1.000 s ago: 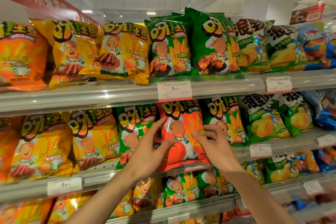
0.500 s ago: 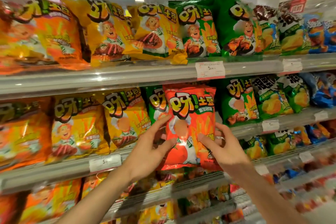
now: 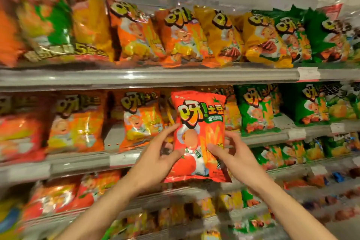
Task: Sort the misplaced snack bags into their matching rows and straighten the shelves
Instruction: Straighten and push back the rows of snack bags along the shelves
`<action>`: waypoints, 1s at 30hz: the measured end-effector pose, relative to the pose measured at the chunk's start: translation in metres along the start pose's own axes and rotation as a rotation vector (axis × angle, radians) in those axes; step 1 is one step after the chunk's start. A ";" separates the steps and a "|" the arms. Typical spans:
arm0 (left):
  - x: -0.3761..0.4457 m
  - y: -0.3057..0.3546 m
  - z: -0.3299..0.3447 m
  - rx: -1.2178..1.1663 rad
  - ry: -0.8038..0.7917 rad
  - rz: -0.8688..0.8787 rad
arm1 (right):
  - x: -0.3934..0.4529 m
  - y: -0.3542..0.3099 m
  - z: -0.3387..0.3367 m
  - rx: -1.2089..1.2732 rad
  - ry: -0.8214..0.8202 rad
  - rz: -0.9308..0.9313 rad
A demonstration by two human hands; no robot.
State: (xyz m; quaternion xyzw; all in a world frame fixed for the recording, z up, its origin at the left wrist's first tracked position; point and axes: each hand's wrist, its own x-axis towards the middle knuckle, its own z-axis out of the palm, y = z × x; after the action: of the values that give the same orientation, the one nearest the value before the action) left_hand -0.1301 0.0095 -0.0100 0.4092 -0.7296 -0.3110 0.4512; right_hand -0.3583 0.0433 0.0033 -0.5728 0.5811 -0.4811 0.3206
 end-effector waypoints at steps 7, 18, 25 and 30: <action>-0.055 -0.024 -0.111 0.075 0.144 -0.083 | 0.002 -0.043 0.115 0.055 -0.177 -0.089; -0.087 -0.059 -0.215 0.109 0.354 -0.228 | 0.025 -0.076 0.227 0.125 -0.349 -0.112; -0.034 -0.097 -0.243 0.583 0.422 -0.286 | 0.041 -0.078 0.205 -0.025 -0.222 -0.160; 0.005 -0.114 -0.245 0.700 0.359 -0.371 | 0.043 -0.080 0.177 -0.091 -0.146 -0.182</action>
State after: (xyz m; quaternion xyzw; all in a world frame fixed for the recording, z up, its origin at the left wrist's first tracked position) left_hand 0.1282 -0.0689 -0.0038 0.7095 -0.6149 -0.0444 0.3413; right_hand -0.1723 -0.0233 0.0267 -0.6707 0.5231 -0.4382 0.2908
